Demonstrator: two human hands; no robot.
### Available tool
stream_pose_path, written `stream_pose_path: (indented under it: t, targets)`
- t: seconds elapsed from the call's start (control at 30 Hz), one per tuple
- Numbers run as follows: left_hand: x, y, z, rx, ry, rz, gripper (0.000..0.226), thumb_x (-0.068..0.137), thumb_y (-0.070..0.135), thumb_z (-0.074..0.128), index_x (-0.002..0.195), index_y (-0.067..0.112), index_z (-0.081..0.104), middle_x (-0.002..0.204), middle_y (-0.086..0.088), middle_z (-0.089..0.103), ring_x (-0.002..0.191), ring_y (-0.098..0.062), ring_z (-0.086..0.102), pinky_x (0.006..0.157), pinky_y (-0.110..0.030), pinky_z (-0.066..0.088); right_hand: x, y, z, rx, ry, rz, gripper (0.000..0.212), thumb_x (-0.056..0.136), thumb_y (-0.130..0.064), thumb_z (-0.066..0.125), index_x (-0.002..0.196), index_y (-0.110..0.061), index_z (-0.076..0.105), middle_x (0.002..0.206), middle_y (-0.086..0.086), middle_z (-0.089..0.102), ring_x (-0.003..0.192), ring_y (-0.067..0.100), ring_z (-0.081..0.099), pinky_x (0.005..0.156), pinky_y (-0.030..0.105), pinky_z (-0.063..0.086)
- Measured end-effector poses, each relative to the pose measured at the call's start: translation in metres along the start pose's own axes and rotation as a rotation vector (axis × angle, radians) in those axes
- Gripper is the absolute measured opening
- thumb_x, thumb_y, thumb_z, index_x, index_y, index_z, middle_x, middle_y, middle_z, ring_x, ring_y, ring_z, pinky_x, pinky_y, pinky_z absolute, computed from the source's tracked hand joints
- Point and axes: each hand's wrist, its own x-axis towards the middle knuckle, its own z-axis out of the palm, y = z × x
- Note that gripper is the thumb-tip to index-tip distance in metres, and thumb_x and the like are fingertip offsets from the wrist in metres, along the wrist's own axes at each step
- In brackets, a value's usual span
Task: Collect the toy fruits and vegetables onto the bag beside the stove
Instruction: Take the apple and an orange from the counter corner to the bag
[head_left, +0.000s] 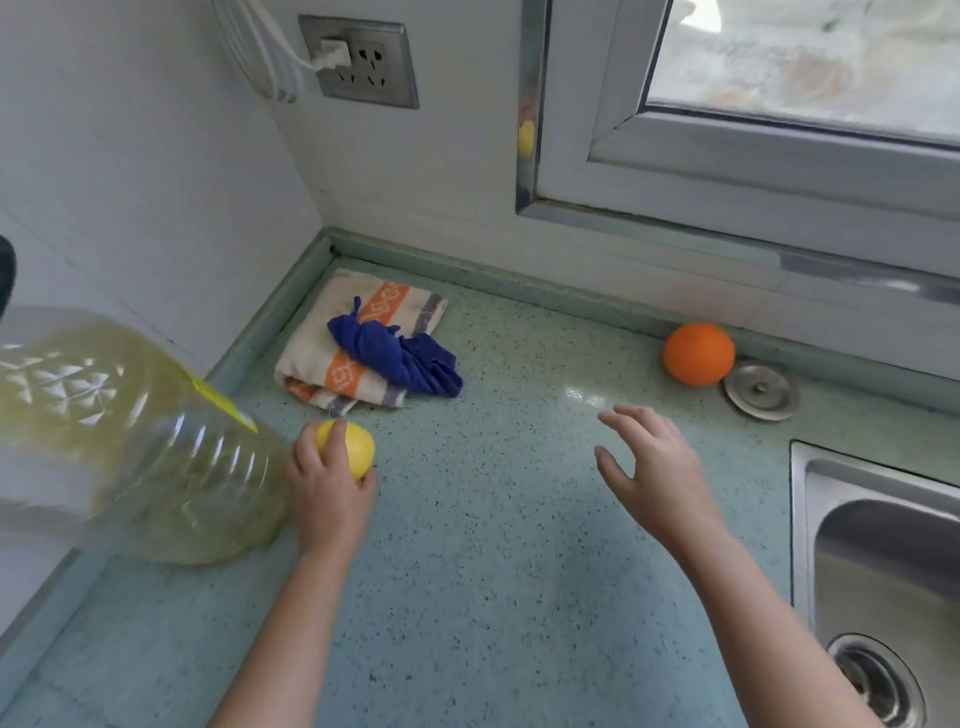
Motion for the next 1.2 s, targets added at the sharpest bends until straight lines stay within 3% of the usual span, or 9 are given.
stream_pose_path:
  t: [0.2, 0.4, 0.63, 0.8, 1.1, 1.2]
  targets:
    - [-0.003, 0.076, 0.009, -0.288, 0.010, 0.086, 0.069, 0.062, 0.012, 0.083, 0.123, 0.004, 0.050, 0.128, -0.024, 0.042, 0.108, -0.042, 0.046, 0.079, -0.046, 0.047, 0.011, 0.036, -0.001, -0.001, 0.047, 0.050, 0.034, 0.078, -0.011, 0.068, 0.111, -0.004, 0.061, 0.111, 0.015, 0.062, 0.105, 0.034, 0.055, 0.085, 0.044, 0.044]
    - [-0.005, 0.148, 0.033, -0.500, -0.172, 0.179, 0.067, 0.073, 0.020, 0.076, 0.131, 0.015, 0.043, 0.138, -0.009, 0.033, 0.122, -0.027, 0.039, 0.093, -0.039, 0.043, 0.030, 0.079, -0.010, -0.025, 0.145, 0.093, 0.040, 0.075, -0.007, 0.070, 0.113, -0.002, 0.060, 0.116, 0.020, 0.060, 0.109, 0.038, 0.053, 0.089, 0.048, 0.042]
    - [0.001, 0.189, 0.055, -0.547, -0.255, 0.235, 0.067, 0.076, 0.026, 0.073, 0.134, 0.019, 0.040, 0.140, -0.004, 0.030, 0.125, -0.022, 0.035, 0.094, -0.028, 0.034, 0.063, 0.113, -0.005, -0.001, 0.221, 0.124, 0.043, 0.074, -0.008, 0.071, 0.114, 0.000, 0.058, 0.117, 0.024, 0.057, 0.108, 0.041, 0.051, 0.090, 0.048, 0.041]
    - [0.004, 0.194, 0.066, -0.522, -0.297, 0.234, 0.068, 0.077, 0.028, 0.073, 0.135, 0.021, 0.039, 0.142, -0.003, 0.029, 0.126, -0.020, 0.033, 0.097, -0.030, 0.035, 0.083, 0.121, 0.001, 0.023, 0.237, 0.177, 0.045, 0.074, -0.017, 0.072, 0.115, -0.005, 0.057, 0.127, 0.020, 0.051, 0.114, 0.041, 0.044, 0.091, 0.051, 0.040]
    - [0.001, 0.192, 0.075, -0.510, -0.263, 0.190, 0.068, 0.077, 0.033, 0.070, 0.135, 0.019, 0.037, 0.139, -0.005, 0.031, 0.121, -0.020, 0.038, 0.093, -0.035, 0.041, 0.102, 0.127, 0.015, 0.162, 0.242, 0.237, 0.054, 0.073, -0.015, 0.072, 0.123, -0.016, 0.052, 0.136, 0.016, 0.040, 0.121, 0.040, 0.034, 0.097, 0.049, 0.034]
    - [0.000, 0.192, 0.073, -0.552, -0.258, 0.127, 0.068, 0.077, 0.030, 0.071, 0.134, 0.020, 0.036, 0.137, -0.002, 0.032, 0.117, -0.016, 0.039, 0.088, -0.029, 0.040, 0.103, 0.127, 0.017, 0.211, 0.257, 0.256, 0.055, 0.072, -0.013, 0.073, 0.123, -0.015, 0.052, 0.136, 0.019, 0.038, 0.120, 0.041, 0.034, 0.097, 0.048, 0.032]
